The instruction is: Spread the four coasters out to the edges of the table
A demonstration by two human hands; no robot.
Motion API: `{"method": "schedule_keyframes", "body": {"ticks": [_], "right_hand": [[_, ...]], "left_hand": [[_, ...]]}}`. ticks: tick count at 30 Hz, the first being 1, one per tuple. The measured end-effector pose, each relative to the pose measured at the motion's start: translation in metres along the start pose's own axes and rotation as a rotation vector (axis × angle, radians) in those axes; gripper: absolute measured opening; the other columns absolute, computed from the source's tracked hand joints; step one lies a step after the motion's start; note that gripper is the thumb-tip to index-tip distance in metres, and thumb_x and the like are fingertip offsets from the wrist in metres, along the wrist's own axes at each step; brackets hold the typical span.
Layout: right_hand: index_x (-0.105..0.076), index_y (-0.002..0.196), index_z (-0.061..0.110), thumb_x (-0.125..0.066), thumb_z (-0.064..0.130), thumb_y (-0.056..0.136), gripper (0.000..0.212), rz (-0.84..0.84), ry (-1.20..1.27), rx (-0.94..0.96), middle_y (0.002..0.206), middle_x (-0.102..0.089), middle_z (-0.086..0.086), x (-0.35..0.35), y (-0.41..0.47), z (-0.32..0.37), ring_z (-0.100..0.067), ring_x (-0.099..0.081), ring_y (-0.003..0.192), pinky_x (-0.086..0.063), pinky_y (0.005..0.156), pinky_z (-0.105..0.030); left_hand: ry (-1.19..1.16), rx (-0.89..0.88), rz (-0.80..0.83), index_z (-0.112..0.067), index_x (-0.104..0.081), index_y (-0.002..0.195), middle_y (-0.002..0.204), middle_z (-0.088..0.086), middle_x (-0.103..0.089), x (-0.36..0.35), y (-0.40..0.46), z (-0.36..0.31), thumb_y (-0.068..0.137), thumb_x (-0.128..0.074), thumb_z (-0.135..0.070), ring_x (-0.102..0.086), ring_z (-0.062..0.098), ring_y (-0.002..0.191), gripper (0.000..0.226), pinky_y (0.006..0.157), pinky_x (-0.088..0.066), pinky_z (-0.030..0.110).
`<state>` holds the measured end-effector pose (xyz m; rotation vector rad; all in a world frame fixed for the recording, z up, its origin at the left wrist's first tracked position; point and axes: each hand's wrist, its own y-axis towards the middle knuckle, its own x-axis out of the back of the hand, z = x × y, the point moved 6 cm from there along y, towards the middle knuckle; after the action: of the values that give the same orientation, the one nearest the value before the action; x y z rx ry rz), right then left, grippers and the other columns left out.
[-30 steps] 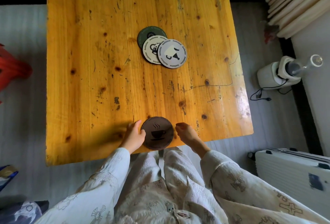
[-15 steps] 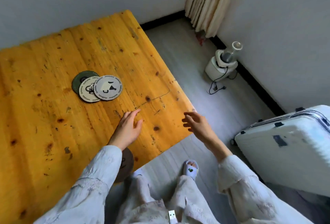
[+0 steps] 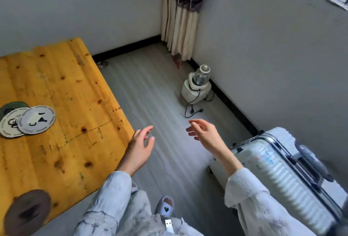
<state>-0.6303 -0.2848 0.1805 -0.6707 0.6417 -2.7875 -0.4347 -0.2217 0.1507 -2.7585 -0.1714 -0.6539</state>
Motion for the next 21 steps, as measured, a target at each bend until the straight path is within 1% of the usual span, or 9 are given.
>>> {"method": "schedule_keyframes", "body": {"ticks": [2,6,9,11,14,16,18,19,21], "right_hand": [[-0.06,0.113,0.003,-0.044,0.015,0.096,0.026,0.003,0.012,0.003,0.106,-0.069,-0.022,0.018,0.016,0.001,-0.02,-0.06,0.082,-0.044,0.065,-0.015],[-0.06,0.112,0.003,-0.045,0.016,0.095,0.025,0.023,0.015,0.015,0.1,-0.07,-0.018,0.038,0.055,0.009,-0.02,-0.061,0.08,-0.044,0.067,-0.017],[-0.06,0.111,0.003,-0.045,0.015,0.095,0.025,0.057,-0.004,0.043,0.101,-0.07,-0.02,0.047,0.092,0.021,-0.02,-0.061,0.08,-0.044,0.065,-0.016],[-0.06,0.111,0.005,-0.045,0.016,0.095,0.024,0.075,-0.031,0.068,0.103,-0.071,-0.021,0.052,0.122,0.035,-0.021,-0.062,0.081,-0.045,0.067,-0.018],[-0.059,0.114,0.004,-0.045,0.015,0.096,0.025,0.105,-0.072,0.11,0.105,-0.07,-0.022,0.057,0.169,0.061,-0.022,-0.062,0.082,-0.046,0.077,-0.027],[-0.057,0.115,0.005,-0.046,0.016,0.096,0.026,0.144,-0.102,0.127,0.105,-0.07,-0.021,0.055,0.195,0.08,-0.024,-0.064,0.085,-0.049,0.084,-0.031],[-0.057,0.116,0.007,-0.045,0.018,0.096,0.026,0.187,-0.127,0.153,0.105,-0.071,-0.019,0.051,0.22,0.099,-0.03,-0.067,0.093,-0.05,0.091,-0.036],[-0.057,0.116,0.007,-0.045,0.018,0.096,0.026,0.205,-0.137,0.163,0.105,-0.071,-0.019,0.049,0.232,0.109,-0.031,-0.067,0.096,-0.049,0.092,-0.037],[-0.056,0.117,0.008,-0.044,0.018,0.096,0.026,0.238,-0.154,0.172,0.106,-0.07,-0.019,0.043,0.252,0.124,-0.032,-0.067,0.099,-0.05,0.091,-0.035]], "left_hand": [[0.005,0.0,0.0,-0.01,-0.048,0.126,0.122,0.012,-0.049,-0.012,0.017,-0.01,0.09,-0.048,-0.011,-0.052,0.023,0.111,0.036,0.097,-0.042,0.038],[0.031,-0.029,-0.058,-0.013,-0.048,0.126,0.123,0.01,-0.05,-0.022,0.06,-0.026,0.09,-0.048,-0.014,-0.049,0.014,0.102,0.036,0.094,-0.043,0.038],[0.023,-0.015,-0.113,-0.012,-0.049,0.124,0.122,0.012,-0.052,-0.027,0.096,-0.034,0.089,-0.05,-0.012,-0.05,0.015,0.098,0.035,0.091,-0.042,0.035],[0.004,0.005,-0.142,-0.011,-0.05,0.124,0.121,0.014,-0.052,-0.03,0.123,-0.038,0.089,-0.05,-0.012,-0.053,0.02,0.1,0.035,0.09,-0.042,0.034],[-0.011,0.012,-0.177,-0.009,-0.05,0.124,0.122,0.014,-0.053,-0.029,0.167,-0.046,0.089,-0.05,-0.011,-0.055,0.025,0.105,0.035,0.092,-0.043,0.036],[-0.033,0.046,-0.203,-0.011,-0.05,0.124,0.123,0.012,-0.052,-0.025,0.192,-0.05,0.089,-0.05,-0.013,-0.055,0.024,0.108,0.035,0.094,-0.043,0.038],[-0.044,0.075,-0.234,-0.014,-0.05,0.124,0.124,0.01,-0.052,-0.017,0.214,-0.051,0.09,-0.049,-0.015,-0.054,0.023,0.109,0.035,0.095,-0.043,0.037],[-0.044,0.089,-0.252,-0.014,-0.05,0.124,0.124,0.009,-0.052,-0.012,0.224,-0.052,0.09,-0.049,-0.015,-0.054,0.023,0.109,0.035,0.095,-0.042,0.037],[-0.041,0.113,-0.283,-0.015,-0.05,0.124,0.123,0.009,-0.052,-0.001,0.238,-0.051,0.09,-0.049,-0.016,-0.054,0.022,0.108,0.035,0.093,-0.042,0.034]]}}
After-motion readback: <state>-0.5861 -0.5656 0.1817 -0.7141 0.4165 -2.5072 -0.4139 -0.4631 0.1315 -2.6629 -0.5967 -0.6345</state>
